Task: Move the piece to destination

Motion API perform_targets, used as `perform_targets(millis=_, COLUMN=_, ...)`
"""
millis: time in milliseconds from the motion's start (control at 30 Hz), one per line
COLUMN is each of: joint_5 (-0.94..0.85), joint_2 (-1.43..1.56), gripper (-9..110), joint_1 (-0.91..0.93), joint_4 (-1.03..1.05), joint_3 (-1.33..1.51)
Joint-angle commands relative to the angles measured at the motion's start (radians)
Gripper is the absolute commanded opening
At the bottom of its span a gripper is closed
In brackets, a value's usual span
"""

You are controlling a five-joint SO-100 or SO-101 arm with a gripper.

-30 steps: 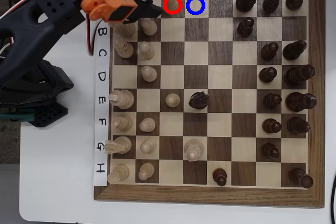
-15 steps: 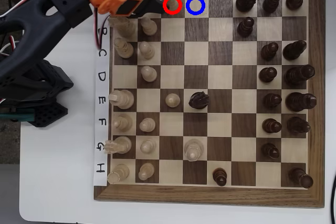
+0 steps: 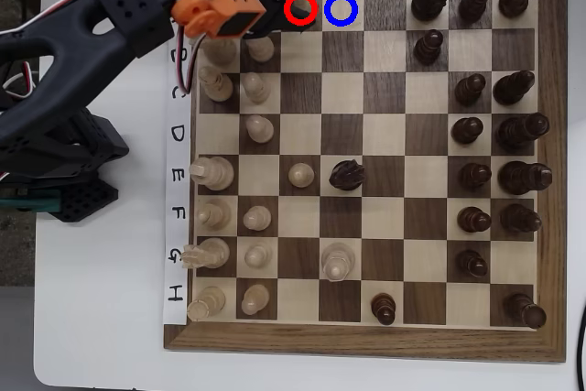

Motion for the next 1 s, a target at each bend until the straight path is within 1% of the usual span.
perform_targets(millis=0, joint_5=-0.006, joint_2=0.023, gripper=21, joint_1=-0.003, joint_4=-0.02, joint_3=0.008)
perform_targets(millis=500, joint_5=-0.032, joint_2=0.052, gripper=21, joint_1=-0.048, joint_4=-0.067, joint_3=0.081)
perform_targets(millis=967, joint_5=-0.066, joint_2=0.031, gripper=21, joint_1=-0.041, joint_4=-0.123, joint_3=0.083)
